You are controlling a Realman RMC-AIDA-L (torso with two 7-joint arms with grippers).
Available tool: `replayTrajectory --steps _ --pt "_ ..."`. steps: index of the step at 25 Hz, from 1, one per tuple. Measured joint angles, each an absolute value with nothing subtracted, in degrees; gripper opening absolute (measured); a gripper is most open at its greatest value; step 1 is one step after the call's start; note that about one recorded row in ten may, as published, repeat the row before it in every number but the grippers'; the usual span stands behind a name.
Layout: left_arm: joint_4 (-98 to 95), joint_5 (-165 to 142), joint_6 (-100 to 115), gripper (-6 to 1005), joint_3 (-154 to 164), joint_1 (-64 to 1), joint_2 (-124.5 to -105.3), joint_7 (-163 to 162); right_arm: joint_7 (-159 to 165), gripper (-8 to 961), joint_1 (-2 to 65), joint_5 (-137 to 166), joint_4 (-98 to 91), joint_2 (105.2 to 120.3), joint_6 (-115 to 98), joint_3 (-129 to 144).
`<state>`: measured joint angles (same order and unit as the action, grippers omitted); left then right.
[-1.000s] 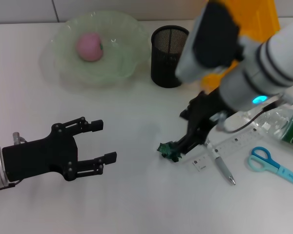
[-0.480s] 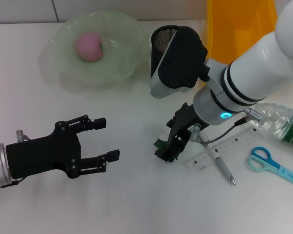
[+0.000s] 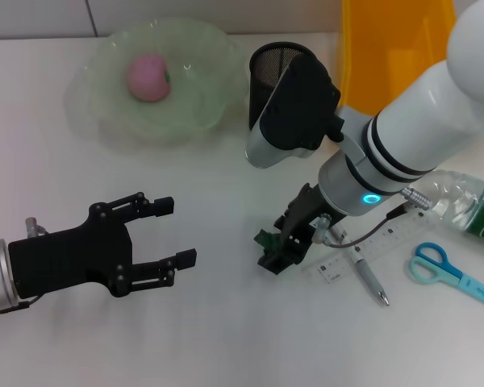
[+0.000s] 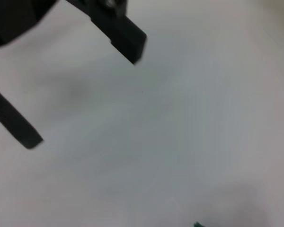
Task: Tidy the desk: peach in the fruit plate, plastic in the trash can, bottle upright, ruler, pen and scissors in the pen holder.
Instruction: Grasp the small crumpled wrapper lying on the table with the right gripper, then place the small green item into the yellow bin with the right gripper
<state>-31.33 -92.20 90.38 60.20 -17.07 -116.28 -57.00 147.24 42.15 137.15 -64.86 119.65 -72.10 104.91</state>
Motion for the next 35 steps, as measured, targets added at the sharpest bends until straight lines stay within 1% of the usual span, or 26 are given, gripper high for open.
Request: replayTrajectory --steps 1,6,15,20,31,35 --pt "-31.31 -92.19 90.36 814 60.20 -17.07 -116.28 -57.02 147.43 716 42.34 137.24 -64.31 119.62 -71.95 104.91" --pt "-31.29 -92.19 90.35 814 60.20 -17.07 -116.28 -57.04 147.55 513 42.69 137.33 -63.70 119.61 -71.81 104.90" --pt "-31.28 -92.19 90.19 814 60.20 -17.00 -116.28 -57.04 147.40 282 42.34 137.49 -63.84 119.52 -71.74 104.22" --pt "-31.28 -92.19 90.08 815 60.20 -17.02 -116.28 -57.04 147.26 207 42.32 137.46 -63.74 119.43 -71.80 104.15" --pt "-31.55 -92.19 90.08 815 60.01 -17.02 -116.28 -57.04 147.29 121 40.38 137.60 -67.98 119.44 -73.30 101.01" --pt "-31.55 -92.19 90.08 814 59.92 -17.00 -116.28 -57.04 147.24 109 39.34 138.22 -70.88 119.34 -74.27 98.41"
